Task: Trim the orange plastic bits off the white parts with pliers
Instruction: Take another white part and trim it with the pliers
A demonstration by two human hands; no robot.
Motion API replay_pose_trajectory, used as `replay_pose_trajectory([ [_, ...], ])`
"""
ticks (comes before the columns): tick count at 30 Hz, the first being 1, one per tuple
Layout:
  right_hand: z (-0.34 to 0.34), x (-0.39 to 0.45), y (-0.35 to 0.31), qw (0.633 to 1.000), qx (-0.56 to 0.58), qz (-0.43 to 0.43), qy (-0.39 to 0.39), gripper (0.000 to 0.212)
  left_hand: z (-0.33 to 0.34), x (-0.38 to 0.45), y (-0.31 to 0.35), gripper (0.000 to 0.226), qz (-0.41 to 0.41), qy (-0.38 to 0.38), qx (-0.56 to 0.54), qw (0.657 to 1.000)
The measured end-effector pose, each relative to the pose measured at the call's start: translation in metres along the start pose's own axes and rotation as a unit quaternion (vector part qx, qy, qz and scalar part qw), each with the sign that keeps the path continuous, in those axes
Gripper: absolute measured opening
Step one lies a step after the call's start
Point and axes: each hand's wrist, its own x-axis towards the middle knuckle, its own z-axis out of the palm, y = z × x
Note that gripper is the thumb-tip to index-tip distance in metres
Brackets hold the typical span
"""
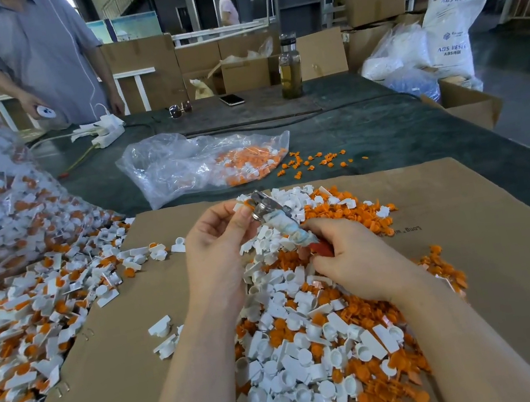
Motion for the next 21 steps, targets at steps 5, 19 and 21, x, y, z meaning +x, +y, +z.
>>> replay_pose_trajectory([
  [5,0.005,0.004,0.007,0.998,-0.016,0.010,0.055,0.005,-0.010,0.004,0.004,0.014,-0.132,0.118,-0.141,0.974],
  [19,-0.001,0.011,0.026,0.965,-0.114,0.143,0.189,0.030,-0.060,0.023,0.010,0.038,-0.142,0.319,-0.489,0.799],
  [21,-0.001,0.011,0.027,0.965,-0.117,0.147,0.182,0.032,-0.059,0.022,0.009,0.038,-0.130,0.324,-0.490,0.798],
])
